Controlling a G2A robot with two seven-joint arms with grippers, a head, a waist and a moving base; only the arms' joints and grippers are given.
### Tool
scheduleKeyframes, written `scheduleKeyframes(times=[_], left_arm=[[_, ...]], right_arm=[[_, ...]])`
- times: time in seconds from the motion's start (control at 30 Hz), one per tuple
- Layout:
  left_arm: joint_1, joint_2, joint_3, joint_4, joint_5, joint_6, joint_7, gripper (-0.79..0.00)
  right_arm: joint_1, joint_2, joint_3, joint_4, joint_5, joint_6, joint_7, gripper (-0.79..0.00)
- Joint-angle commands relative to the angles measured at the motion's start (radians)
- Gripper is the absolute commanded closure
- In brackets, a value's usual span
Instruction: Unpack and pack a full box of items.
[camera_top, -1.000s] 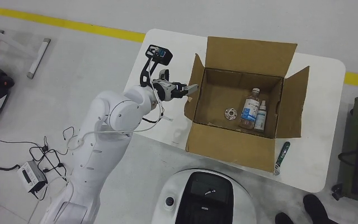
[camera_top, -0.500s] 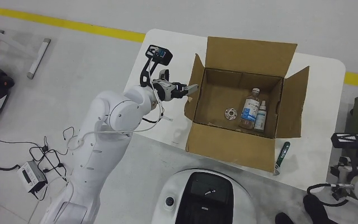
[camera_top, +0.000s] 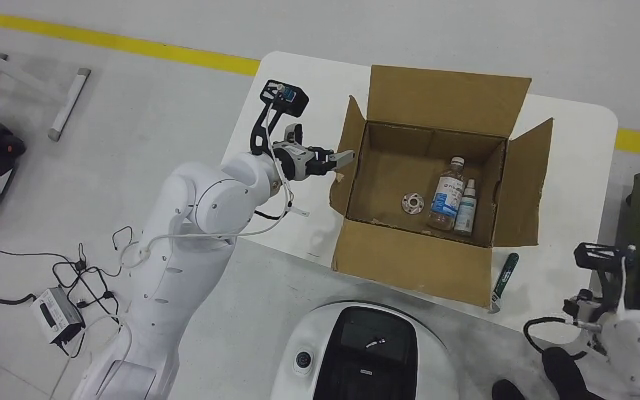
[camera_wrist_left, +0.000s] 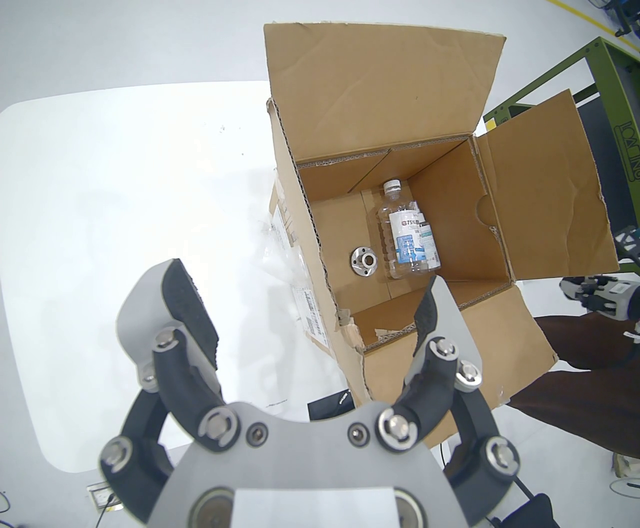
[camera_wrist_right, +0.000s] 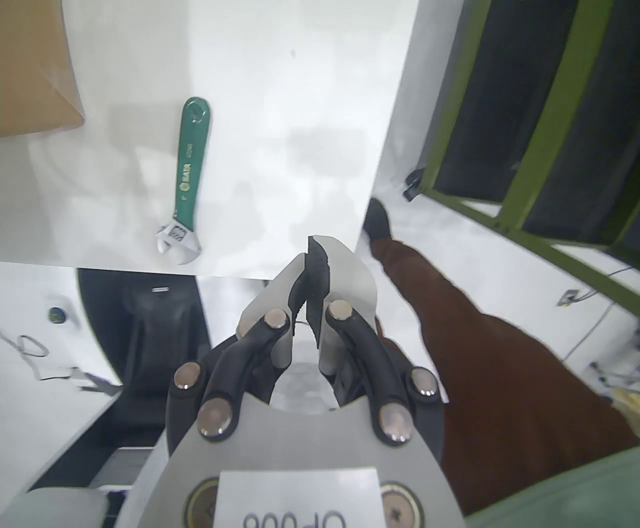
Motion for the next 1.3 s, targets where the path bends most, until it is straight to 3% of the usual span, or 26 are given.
scheduleKeyframes(times=[0.0,0.27,0.3,0.37,0.43,0.47,0.53,1.27], left_arm=[[0.000,0.000,0.000,0.000,0.000,0.000,0.000,-0.785],[0.000,0.000,0.000,0.000,0.000,0.000,0.000,-0.785],[0.000,0.000,0.000,0.000,0.000,0.000,0.000,-0.785],[0.000,0.000,0.000,0.000,0.000,0.000,0.000,-0.785],[0.000,0.000,0.000,0.000,0.000,0.000,0.000,-0.785],[0.000,0.000,0.000,0.000,0.000,0.000,0.000,-0.785],[0.000,0.000,0.000,0.000,0.000,0.000,0.000,-0.785],[0.000,0.000,0.000,0.000,0.000,0.000,0.000,-0.785]], right_arm=[[0.012,-0.006,-0.050,0.020,0.006,0.059,-0.012,0.000],[0.102,-0.034,-0.165,0.144,-0.069,0.113,-0.066,0.000],[0.118,-0.039,-0.174,0.162,-0.067,0.115,-0.068,-0.160],[0.152,-0.047,-0.196,0.179,-0.085,0.108,-0.061,-0.099],[0.181,-0.056,-0.224,0.197,-0.108,0.094,-0.047,-0.151],[0.195,-0.060,-0.235,0.206,-0.127,0.083,-0.036,-0.299],[0.221,-0.071,-0.255,0.222,-0.148,0.072,-0.025,-0.382],[0.315,-0.190,-0.314,0.329,-0.303,0.002,0.045,-0.354]])
